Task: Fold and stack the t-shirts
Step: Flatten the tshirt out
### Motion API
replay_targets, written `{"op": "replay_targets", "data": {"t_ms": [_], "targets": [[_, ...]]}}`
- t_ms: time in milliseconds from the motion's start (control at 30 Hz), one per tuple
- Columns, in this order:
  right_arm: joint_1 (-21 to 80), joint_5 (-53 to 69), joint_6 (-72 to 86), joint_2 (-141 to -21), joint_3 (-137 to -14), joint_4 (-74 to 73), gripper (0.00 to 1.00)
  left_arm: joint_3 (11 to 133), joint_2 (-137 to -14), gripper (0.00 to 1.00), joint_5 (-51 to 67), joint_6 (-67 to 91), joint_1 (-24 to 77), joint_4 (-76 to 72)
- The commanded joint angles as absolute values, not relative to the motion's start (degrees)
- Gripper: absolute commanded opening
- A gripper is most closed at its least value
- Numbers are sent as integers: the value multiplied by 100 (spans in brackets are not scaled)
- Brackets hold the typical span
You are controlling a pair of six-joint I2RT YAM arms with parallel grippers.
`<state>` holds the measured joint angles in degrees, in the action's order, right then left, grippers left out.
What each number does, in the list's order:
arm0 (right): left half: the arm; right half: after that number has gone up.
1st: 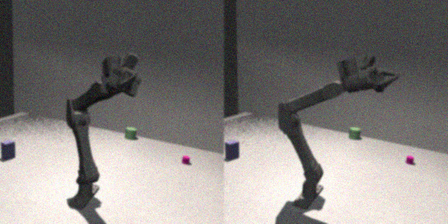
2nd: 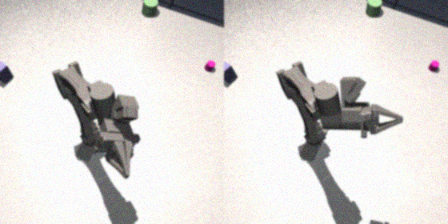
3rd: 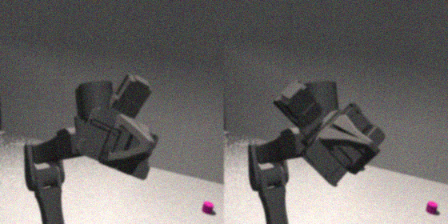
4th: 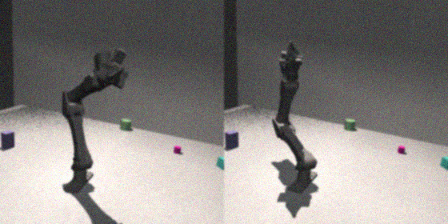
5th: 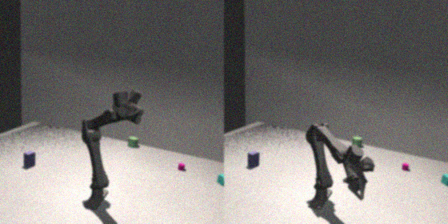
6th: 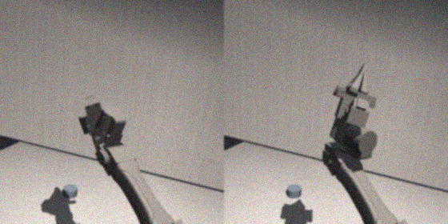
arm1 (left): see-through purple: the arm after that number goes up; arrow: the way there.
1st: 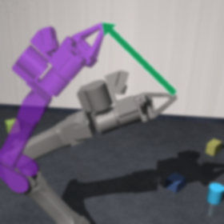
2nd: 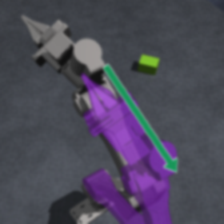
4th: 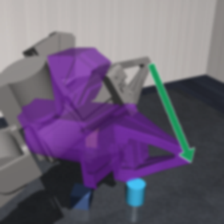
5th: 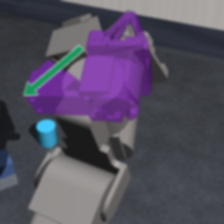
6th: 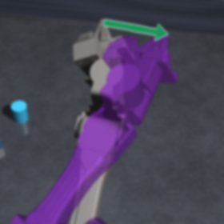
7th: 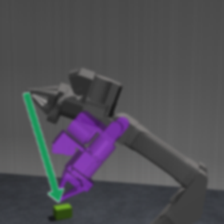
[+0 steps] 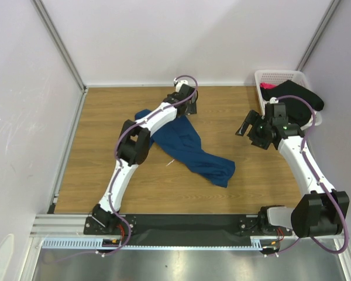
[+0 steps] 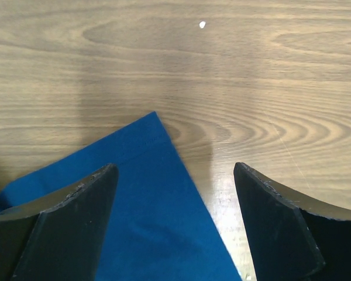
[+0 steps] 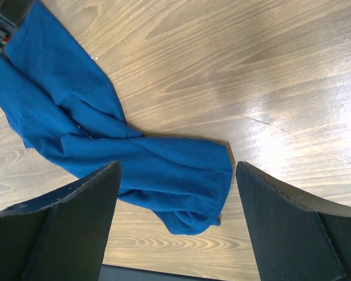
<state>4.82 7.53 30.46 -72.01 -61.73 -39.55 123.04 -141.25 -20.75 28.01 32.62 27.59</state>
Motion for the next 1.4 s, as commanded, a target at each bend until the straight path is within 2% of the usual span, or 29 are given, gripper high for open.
{"op": "replay_targets", "data": {"t_ms": [0,267,433,767,800,933,1000,1067,1167,1200,1367], "targets": [[422,773,3032,-7163,-6214,-3964,86,12648,-14238,87,-2267,3172,3208,2838],[378,782,3032,-7225,-6267,-3990,86,12709,-14414,75,-2303,3656,3059,3050],[352,773,3050,-7233,-6284,-3990,86,13034,-14633,61,-2171,3718,2988,3304],[360,800,3103,-7225,-6311,-4016,86,13412,-14897,62,-1925,3744,2892,3734],[360,809,3120,-7225,-6311,-4008,86,13456,-14915,59,-1890,3779,2865,3744],[360,809,3111,-7207,-6311,-4052,86,13421,-14924,39,-1820,3832,2821,3744],[360,809,3120,-7198,-6319,-4060,86,13447,-14941,32,-1793,3806,2821,3744],[352,800,3129,-7181,-6319,-4069,86,13473,-14976,30,-1740,3788,2813,3744],[352,800,3129,-7172,-6337,-4078,86,13517,-15003,12,-1670,3779,2804,3744],[352,791,3138,-7154,-6346,-4087,86,13535,-15012,0,-1653,3771,2786,3735],[360,800,3146,-7146,-6354,-4087,86,13553,-15012,0,-1635,3709,2786,3735]]}}
